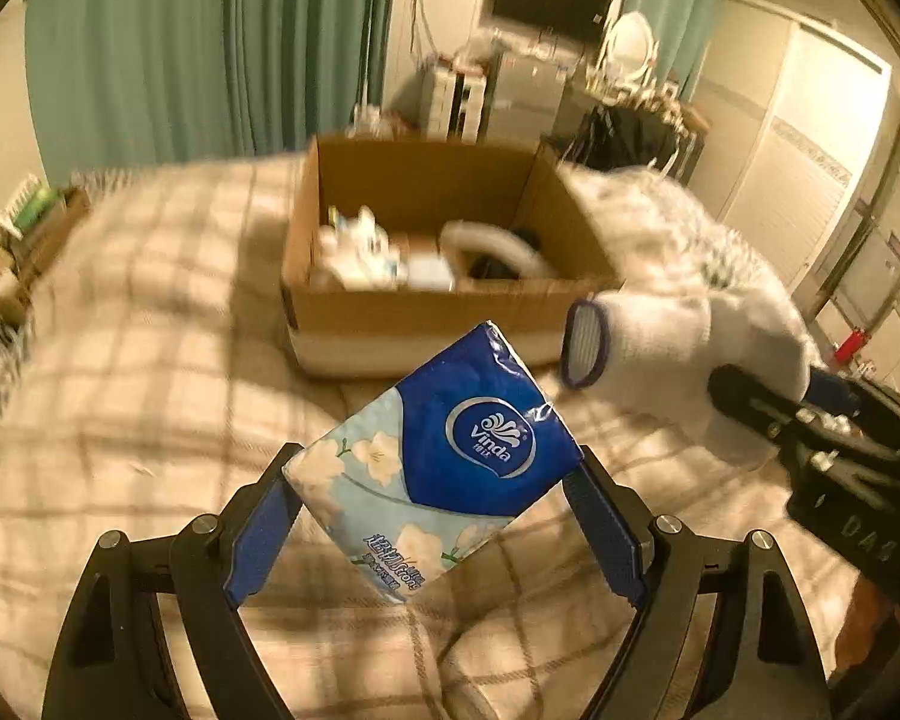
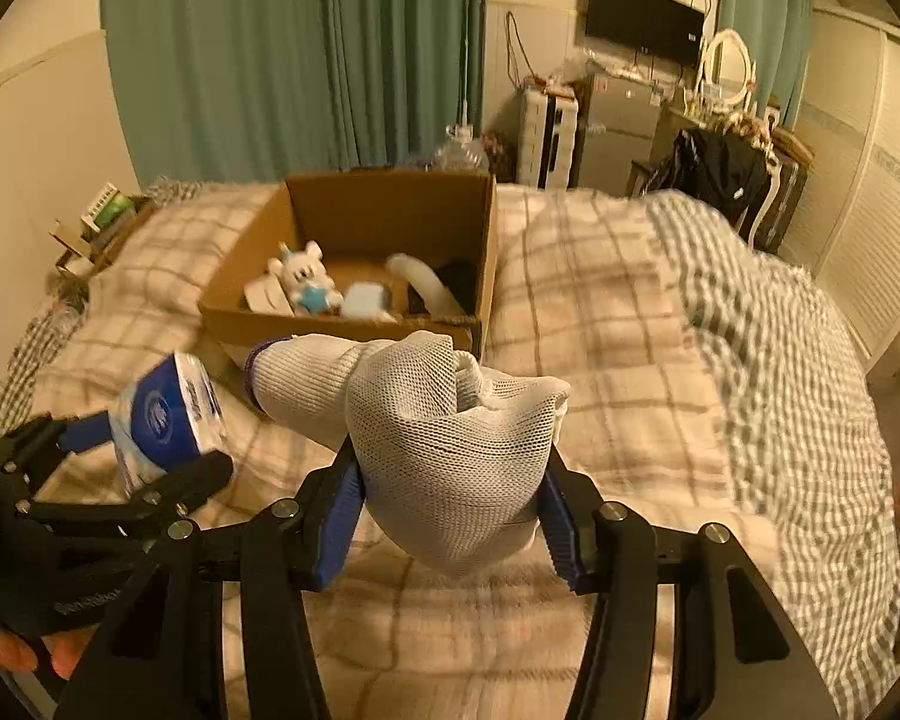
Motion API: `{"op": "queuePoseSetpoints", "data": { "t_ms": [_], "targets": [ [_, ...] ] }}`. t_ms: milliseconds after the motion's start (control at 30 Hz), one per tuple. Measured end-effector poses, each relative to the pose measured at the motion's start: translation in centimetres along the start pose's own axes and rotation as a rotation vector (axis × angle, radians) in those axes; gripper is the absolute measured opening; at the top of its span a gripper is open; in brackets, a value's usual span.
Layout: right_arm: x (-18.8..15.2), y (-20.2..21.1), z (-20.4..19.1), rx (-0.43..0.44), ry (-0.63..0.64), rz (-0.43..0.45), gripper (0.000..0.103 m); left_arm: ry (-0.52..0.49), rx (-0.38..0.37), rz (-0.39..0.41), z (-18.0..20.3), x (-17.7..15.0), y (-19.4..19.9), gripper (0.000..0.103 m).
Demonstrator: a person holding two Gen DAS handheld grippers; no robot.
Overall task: Organize objects
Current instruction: 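Carry the tissue pack and sock into the box and open both tools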
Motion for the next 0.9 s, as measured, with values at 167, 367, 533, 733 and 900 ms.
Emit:
{"op": "queuePoseSetpoints", "data": {
  "t_ms": [167,367,533,733,900],
  "targets": [
    [2.8,2.5,-0.6,0.011,0.02,0.068,0.052,-0.033,-0.019,0.087,0.1,3.7,2.7,0.087],
    [7.0,2.9,-1.0,0.053,0.031,0.137,0.051,-0.06,-0.013,0.156,-0.2,8.7,2.9,0.087],
    [10.4,1.1,-1.0,0.073,0.038,0.172,0.051,-0.094,0.019,0.195,-0.4,12.2,0.9,0.087],
    [14.0,-4.2,-0.7,0.08,0.038,0.169,0.05,-0.127,0.051,0.192,-0.9,14.8,-4.0,0.087],
    [14.9,-9.9,-0.7,0.077,0.037,0.122,0.049,-0.121,0.075,0.15,-2.2,15.2,-9.0,0.087]
  ]
}}
Point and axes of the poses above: each gripper's, at about its wrist camera, not at the fingertips, and y roughly against the way its jaws point, z to its right, x to its top, the point moved 2 cm from there along -y, roughly the way its jaws point, and after that the axes turned 14 degrees about z, right-handed, at the moved point
